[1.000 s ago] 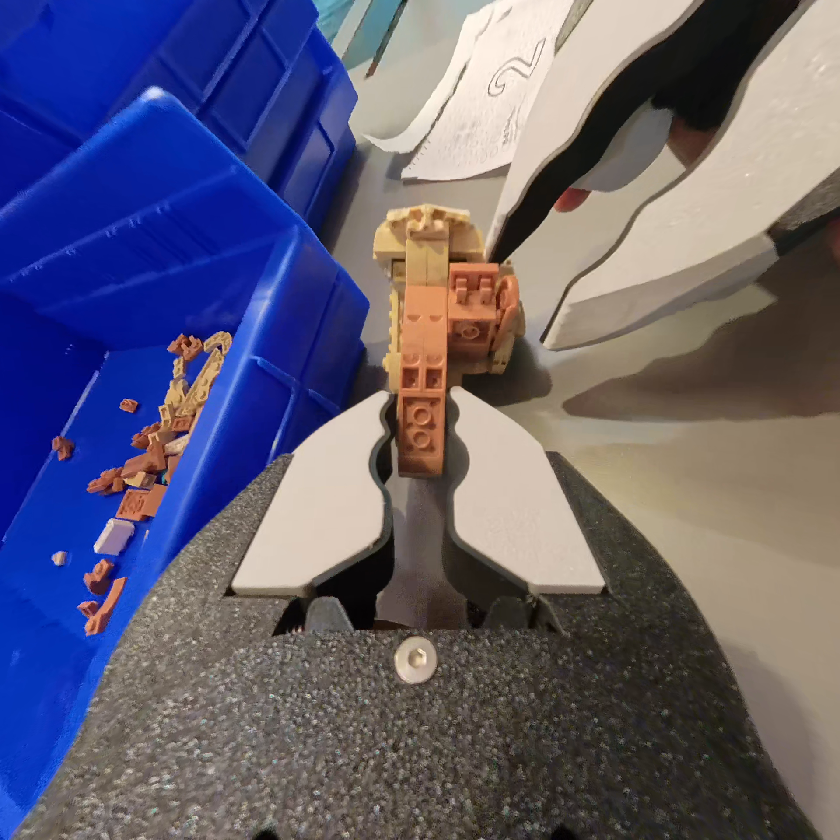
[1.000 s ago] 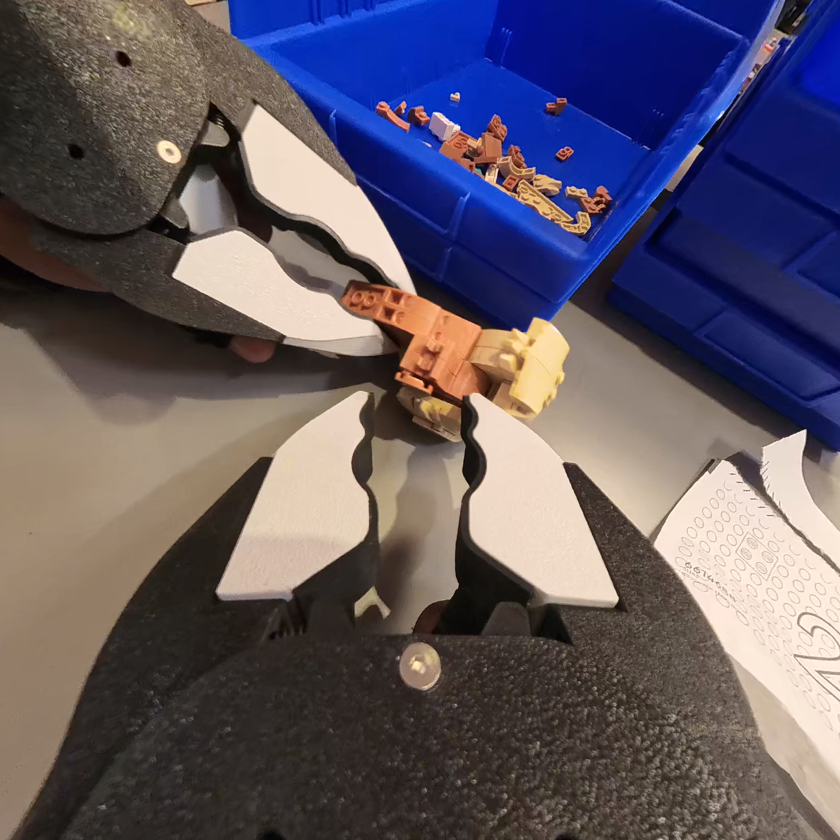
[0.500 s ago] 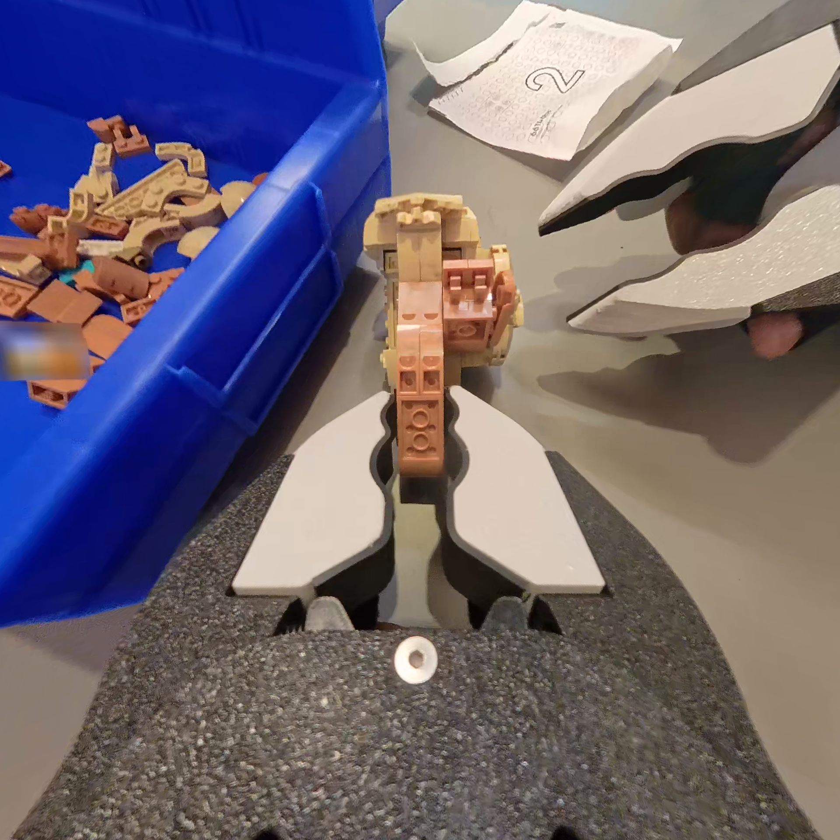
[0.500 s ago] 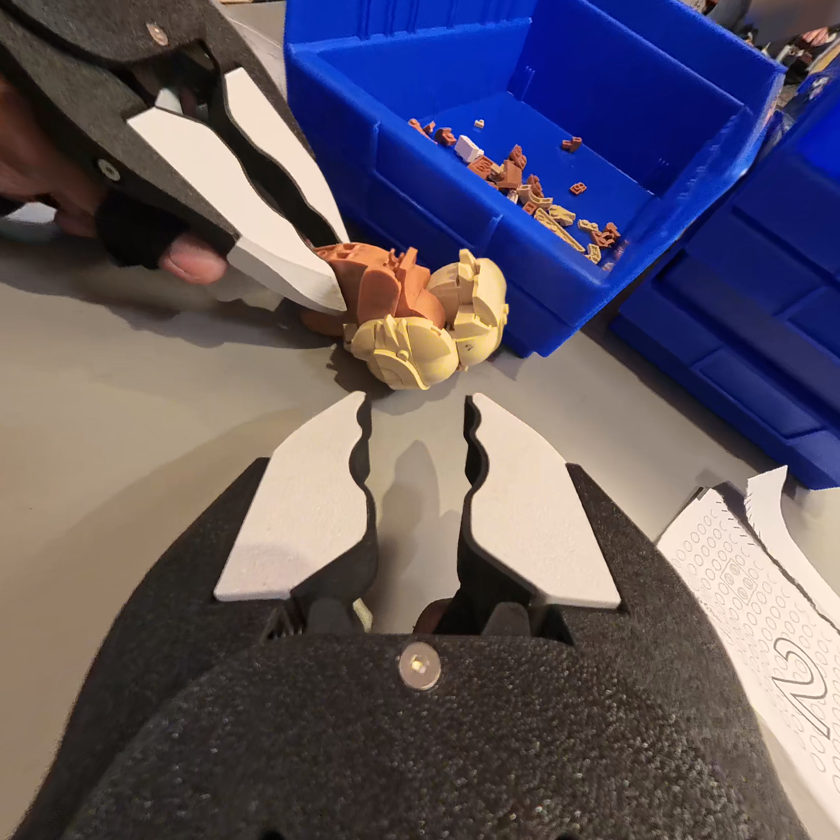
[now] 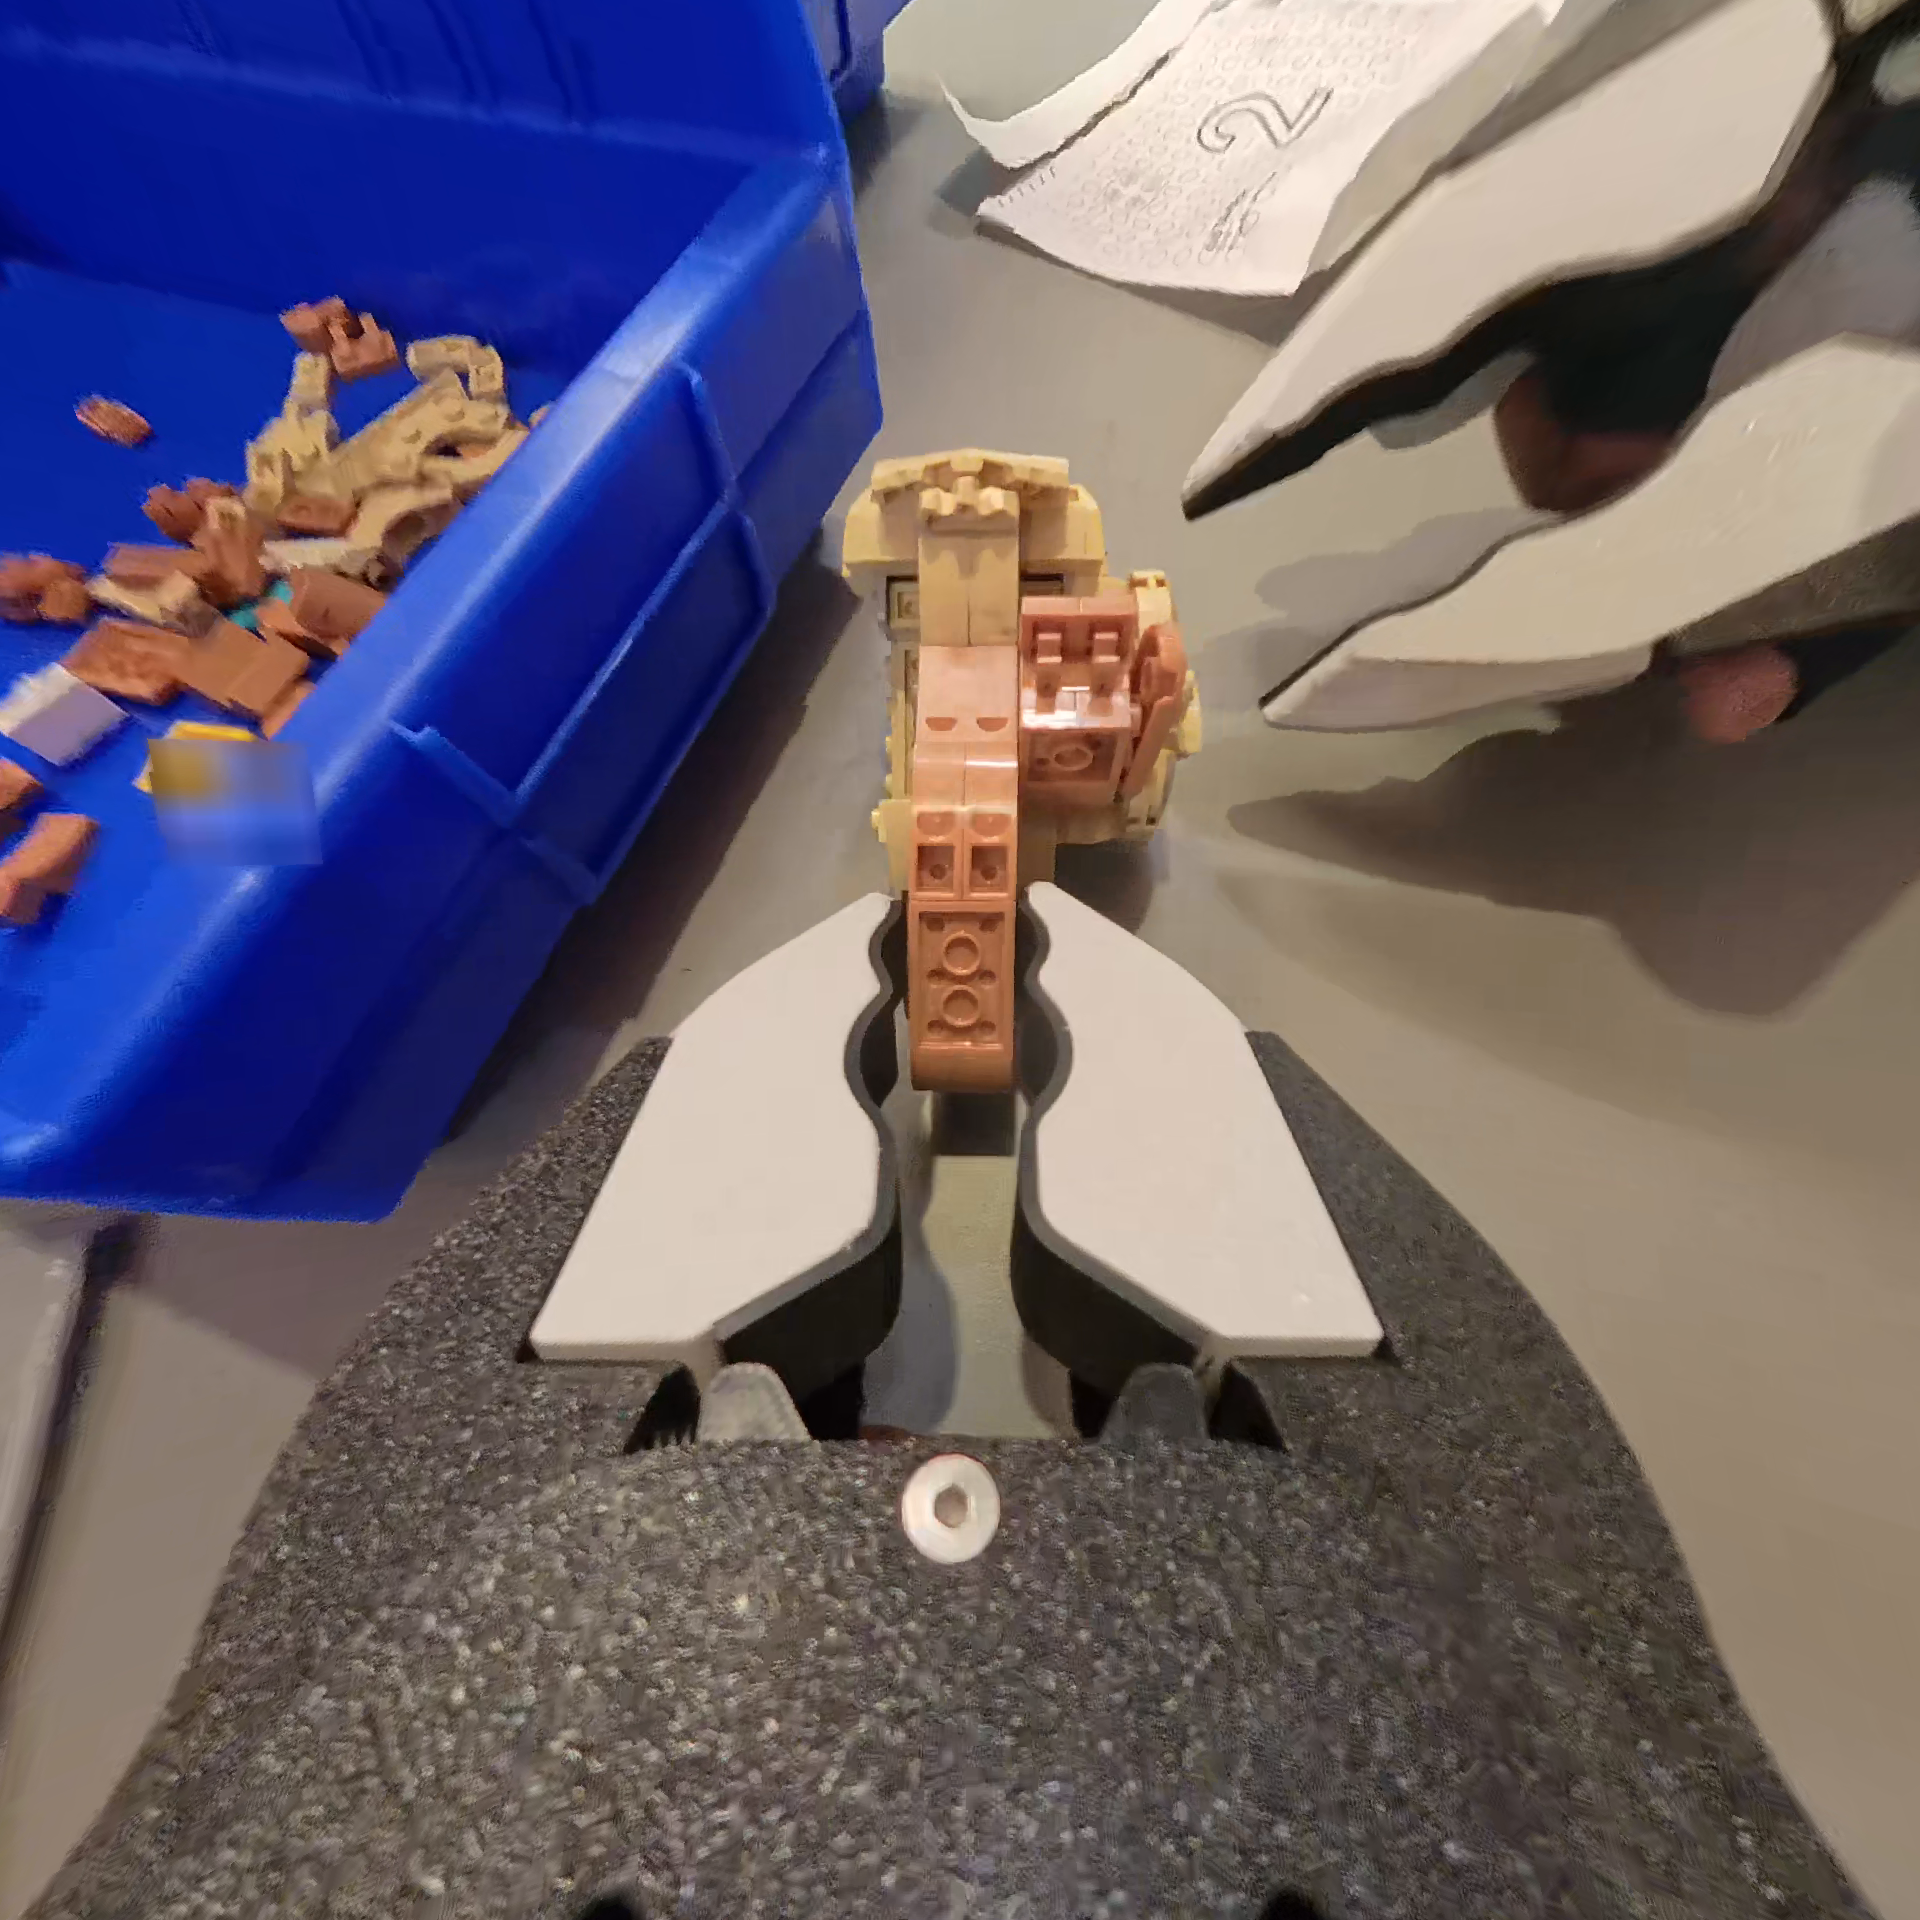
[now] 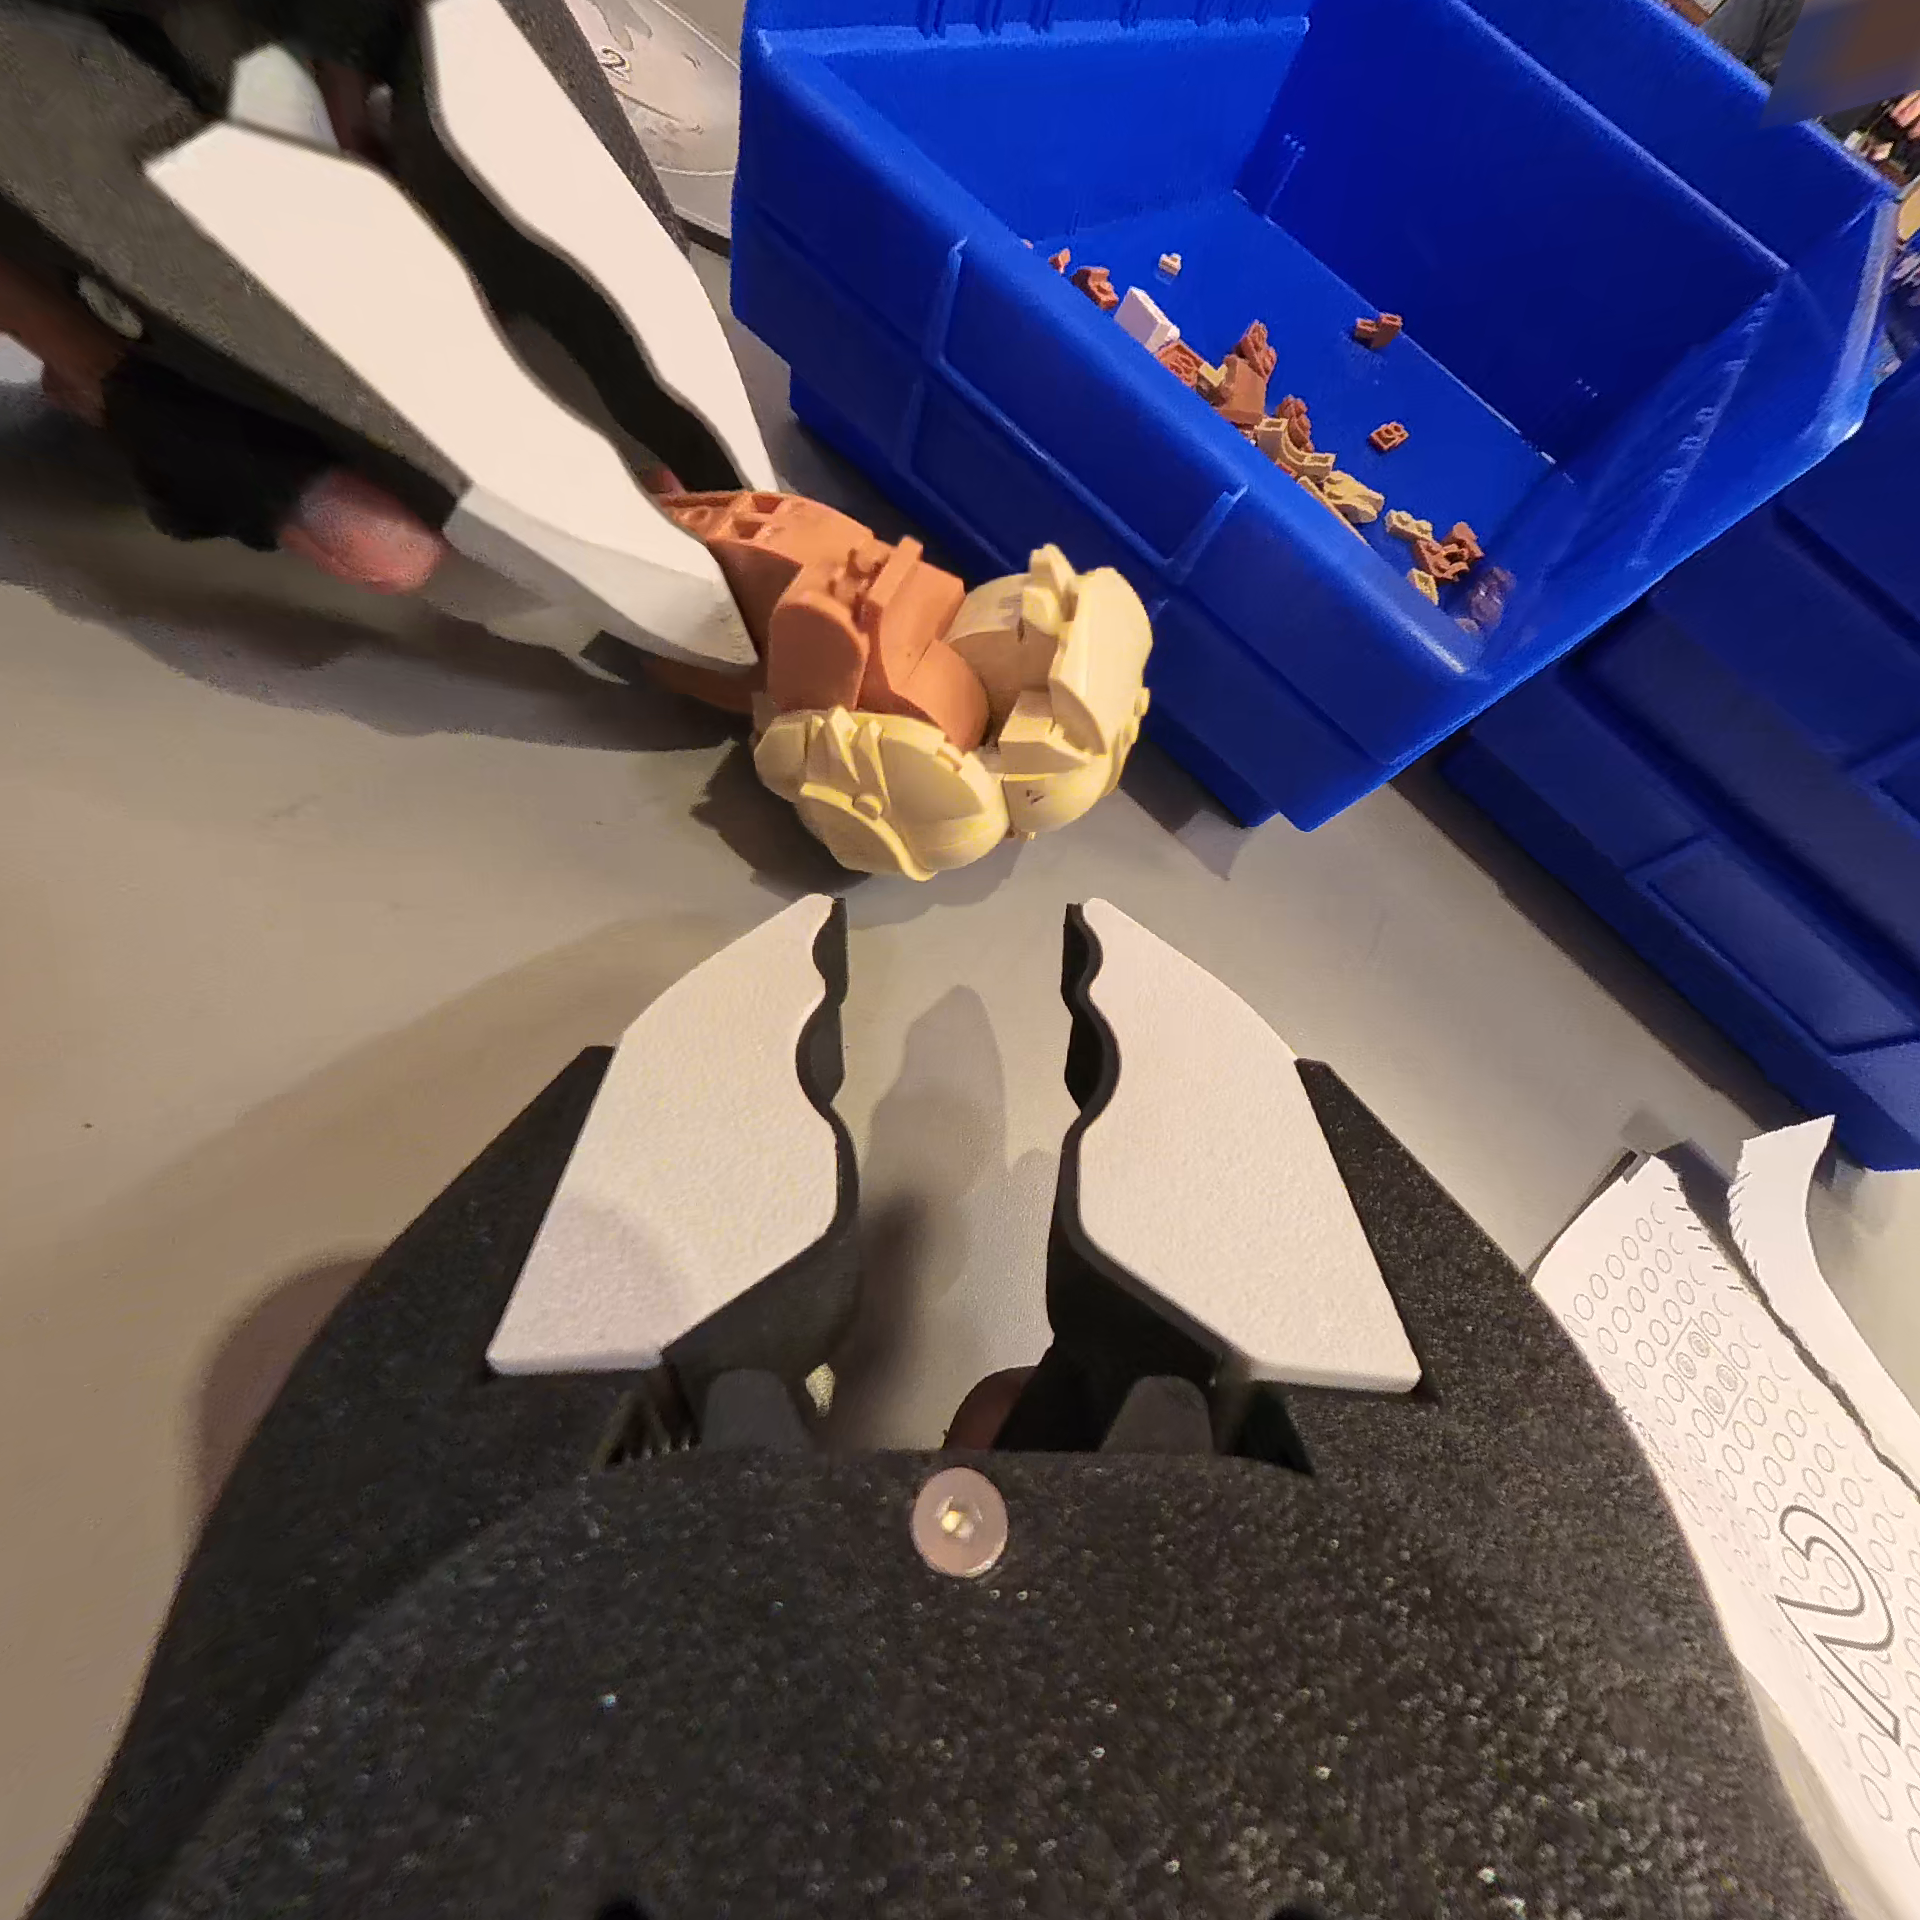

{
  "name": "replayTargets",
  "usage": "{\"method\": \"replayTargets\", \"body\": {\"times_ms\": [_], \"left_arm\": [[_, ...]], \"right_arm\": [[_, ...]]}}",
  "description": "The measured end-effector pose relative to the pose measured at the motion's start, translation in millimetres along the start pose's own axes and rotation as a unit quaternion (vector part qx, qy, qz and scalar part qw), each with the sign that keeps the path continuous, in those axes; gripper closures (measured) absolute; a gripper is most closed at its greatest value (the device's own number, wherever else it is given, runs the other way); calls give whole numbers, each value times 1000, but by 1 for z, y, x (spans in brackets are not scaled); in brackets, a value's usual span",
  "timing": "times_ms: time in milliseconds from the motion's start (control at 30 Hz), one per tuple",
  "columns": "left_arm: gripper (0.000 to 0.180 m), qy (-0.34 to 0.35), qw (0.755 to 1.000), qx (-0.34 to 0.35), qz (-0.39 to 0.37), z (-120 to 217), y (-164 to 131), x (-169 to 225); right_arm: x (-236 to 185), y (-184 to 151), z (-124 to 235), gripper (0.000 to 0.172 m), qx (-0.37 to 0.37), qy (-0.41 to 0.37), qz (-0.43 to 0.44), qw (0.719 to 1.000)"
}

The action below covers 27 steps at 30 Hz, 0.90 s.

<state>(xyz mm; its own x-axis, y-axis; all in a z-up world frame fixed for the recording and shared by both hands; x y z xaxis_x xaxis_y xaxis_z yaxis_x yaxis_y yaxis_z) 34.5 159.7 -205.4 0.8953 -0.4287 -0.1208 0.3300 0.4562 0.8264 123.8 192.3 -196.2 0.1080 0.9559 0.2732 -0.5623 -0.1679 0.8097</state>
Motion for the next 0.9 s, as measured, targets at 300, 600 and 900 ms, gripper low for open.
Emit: {"method": "replayTargets", "body": {"times_ms": [300,600,900], "left_arm": [[161,202,893,2,-401,4,5,5],[162,271,801,13,-534,6,12,15],[162,297,752,14,-589,6,14,18]], "right_arm": [[-1,2,5,135,13,14,-6,1000],[-3,0,9,133,18,27,-12,999],[-5,-5,7,132,4,33,-7,999]]}}
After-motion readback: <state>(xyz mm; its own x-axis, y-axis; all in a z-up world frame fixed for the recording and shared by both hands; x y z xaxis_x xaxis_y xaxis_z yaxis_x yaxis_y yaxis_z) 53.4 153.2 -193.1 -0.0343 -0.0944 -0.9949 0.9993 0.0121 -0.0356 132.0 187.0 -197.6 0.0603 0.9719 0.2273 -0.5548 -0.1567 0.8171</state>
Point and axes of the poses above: each gripper's, where its closed fingertips meet, z back along the fingers, y out of its top, x = y × z across the jaws, the point moved 2 cm from there along z, back along the fingers, and after that the axes turned 5 degrees about y, right-handed, at the moved point
